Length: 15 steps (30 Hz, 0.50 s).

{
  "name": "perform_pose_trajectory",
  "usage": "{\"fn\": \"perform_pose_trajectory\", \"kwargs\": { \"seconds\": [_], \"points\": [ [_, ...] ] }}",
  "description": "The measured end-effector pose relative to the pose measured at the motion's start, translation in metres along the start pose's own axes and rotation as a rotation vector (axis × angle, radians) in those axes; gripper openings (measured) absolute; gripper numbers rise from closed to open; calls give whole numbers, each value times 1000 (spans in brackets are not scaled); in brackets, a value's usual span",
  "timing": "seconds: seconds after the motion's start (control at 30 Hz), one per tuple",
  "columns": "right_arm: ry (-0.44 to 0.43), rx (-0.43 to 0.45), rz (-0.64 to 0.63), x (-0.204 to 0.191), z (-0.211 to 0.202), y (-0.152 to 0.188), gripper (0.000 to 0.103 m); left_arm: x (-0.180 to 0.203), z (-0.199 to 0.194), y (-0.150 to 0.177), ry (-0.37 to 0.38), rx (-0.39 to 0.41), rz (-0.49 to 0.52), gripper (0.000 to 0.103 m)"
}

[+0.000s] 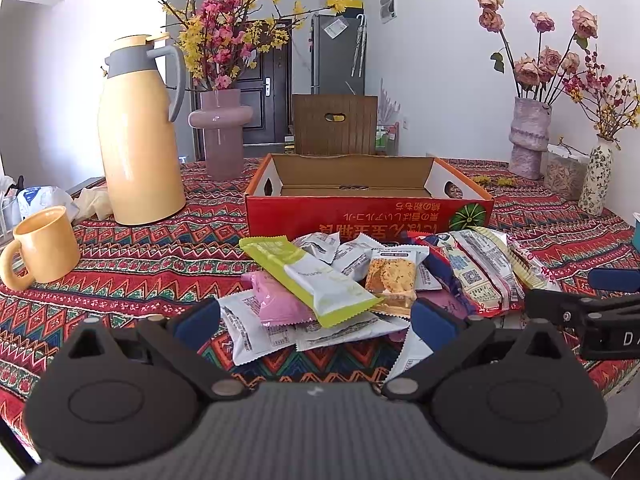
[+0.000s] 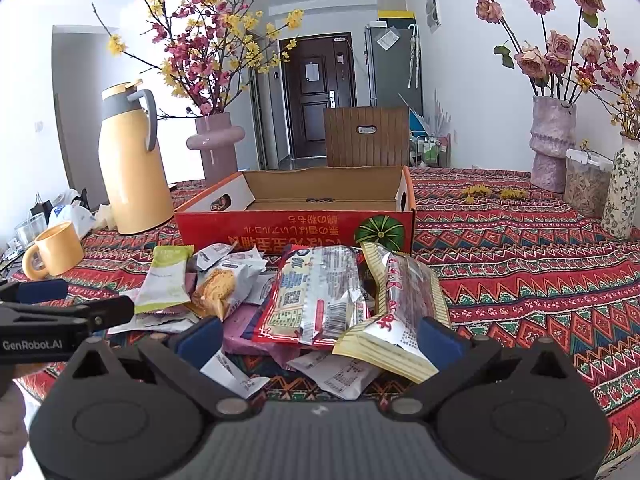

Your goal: Organize snacks

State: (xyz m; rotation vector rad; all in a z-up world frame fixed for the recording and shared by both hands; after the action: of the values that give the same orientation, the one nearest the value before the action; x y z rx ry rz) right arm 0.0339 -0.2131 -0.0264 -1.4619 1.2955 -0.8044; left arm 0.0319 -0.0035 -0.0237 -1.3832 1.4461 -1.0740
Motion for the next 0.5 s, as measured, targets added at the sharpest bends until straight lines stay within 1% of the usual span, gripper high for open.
{"fn": "perform_pose_trajectory", "kwargs": {
  "seconds": [0.5],
  "points": [
    [-3, -3, 1, -2, 1, 2, 103, -1, 0, 0, -1, -1, -4, 103]
  ]
}}
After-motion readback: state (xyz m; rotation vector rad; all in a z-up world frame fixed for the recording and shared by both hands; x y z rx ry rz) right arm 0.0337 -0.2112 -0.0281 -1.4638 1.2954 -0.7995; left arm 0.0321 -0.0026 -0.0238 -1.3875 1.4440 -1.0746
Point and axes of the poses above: each gripper's, at about its wrist camera, not at the fingertips, and z roughly the way its jaws point, x to its right, y to its underside, the point moved 4 cm from there along z, roughly the way its jaws point, and after that the axes turned 12 degrees about x, right-handed, at the moved point
